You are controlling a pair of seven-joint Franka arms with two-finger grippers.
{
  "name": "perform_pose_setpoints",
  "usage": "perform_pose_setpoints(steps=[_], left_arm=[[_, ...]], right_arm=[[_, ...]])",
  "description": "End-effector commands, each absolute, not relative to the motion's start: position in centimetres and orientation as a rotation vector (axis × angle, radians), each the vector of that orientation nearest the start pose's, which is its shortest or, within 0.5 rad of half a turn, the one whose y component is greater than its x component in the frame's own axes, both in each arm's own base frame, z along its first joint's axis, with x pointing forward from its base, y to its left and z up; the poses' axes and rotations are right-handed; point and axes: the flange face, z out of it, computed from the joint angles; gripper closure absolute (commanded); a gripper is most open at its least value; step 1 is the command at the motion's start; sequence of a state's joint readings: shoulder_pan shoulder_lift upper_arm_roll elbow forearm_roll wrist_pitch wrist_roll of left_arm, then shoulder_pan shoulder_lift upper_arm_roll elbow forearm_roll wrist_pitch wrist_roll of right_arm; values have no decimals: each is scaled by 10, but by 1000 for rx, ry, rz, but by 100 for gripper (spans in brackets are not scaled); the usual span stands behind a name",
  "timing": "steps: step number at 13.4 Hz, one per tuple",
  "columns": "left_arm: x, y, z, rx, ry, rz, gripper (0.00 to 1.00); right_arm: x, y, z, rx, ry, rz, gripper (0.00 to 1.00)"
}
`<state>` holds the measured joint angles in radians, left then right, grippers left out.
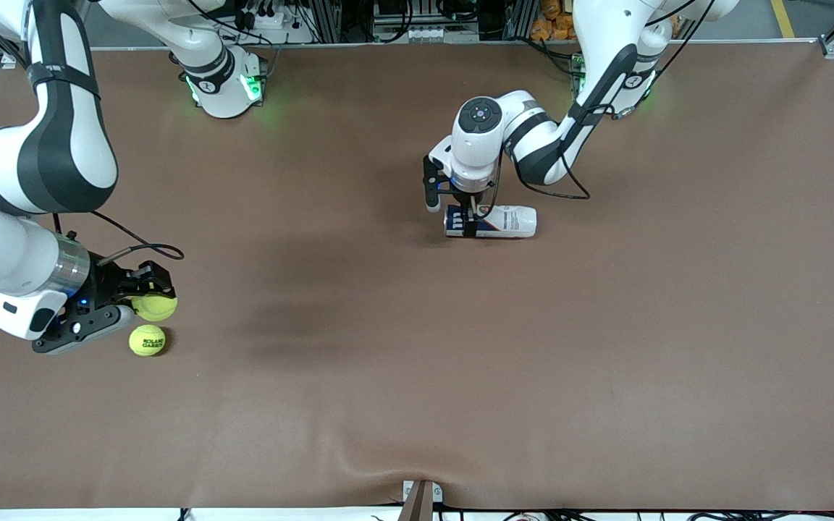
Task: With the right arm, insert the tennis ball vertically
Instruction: 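Stand the can upright with the left gripper while the right gripper lifts the ball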
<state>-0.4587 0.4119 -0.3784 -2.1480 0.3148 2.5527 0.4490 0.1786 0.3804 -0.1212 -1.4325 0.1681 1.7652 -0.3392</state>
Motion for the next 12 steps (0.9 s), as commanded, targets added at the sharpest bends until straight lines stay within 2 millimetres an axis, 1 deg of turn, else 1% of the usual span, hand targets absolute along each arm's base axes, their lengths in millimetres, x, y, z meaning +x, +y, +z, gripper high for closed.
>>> perform_pose_setpoints(steps=[1,6,12], left_arm=[[380,-427,216,-2248,2166,-74,0],[380,-432,211,-2260,2184,-128,0],[376,-428,202,-2258,2190,-95,0]], right_arm=[[661,66,485,-2940,-559,44,81],[661,67,484,-2939,-561,47,80],[661,66,484,-2939,-559,47,80]])
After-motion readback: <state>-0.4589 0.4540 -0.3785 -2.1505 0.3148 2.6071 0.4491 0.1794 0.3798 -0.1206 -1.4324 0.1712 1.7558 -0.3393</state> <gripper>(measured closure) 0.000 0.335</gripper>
